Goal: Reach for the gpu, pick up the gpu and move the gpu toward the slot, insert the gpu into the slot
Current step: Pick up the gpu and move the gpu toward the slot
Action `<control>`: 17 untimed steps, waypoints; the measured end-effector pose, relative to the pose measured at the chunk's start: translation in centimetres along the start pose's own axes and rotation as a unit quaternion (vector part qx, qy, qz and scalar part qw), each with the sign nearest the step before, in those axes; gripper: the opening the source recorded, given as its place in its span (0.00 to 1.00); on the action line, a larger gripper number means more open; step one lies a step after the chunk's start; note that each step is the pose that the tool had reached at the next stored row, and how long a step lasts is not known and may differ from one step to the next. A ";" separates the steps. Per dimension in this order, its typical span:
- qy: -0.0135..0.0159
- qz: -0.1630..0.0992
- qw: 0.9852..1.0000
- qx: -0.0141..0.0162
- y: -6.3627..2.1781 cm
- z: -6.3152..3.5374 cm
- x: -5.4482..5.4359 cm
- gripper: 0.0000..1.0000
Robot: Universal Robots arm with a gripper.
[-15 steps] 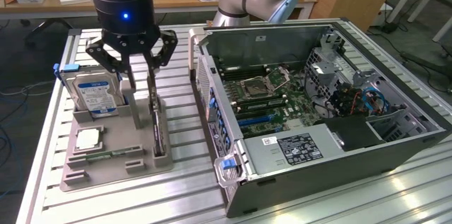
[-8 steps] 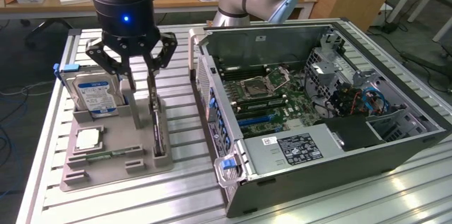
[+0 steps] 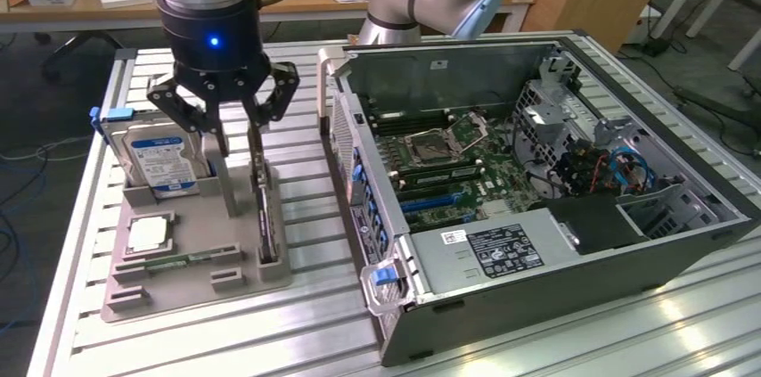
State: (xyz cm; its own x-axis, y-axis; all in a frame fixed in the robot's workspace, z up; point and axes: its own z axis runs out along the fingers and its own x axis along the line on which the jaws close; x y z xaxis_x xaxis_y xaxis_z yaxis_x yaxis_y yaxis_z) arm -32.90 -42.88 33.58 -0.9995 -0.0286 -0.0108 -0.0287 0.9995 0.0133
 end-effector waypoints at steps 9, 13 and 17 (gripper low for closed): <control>0.000 0.000 1.000 0.000 -0.61 0.40 -0.1 0.41; 0.000 0.000 1.000 -0.001 -0.68 0.63 -0.3 0.41; 0.000 0.000 1.000 -0.001 -0.73 0.94 -0.3 0.41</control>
State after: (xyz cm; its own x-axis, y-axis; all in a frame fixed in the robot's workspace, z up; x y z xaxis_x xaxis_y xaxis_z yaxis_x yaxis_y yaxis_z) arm -32.59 -43.60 32.64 -0.9995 -0.0285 -0.0111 -0.0287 0.9995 0.0160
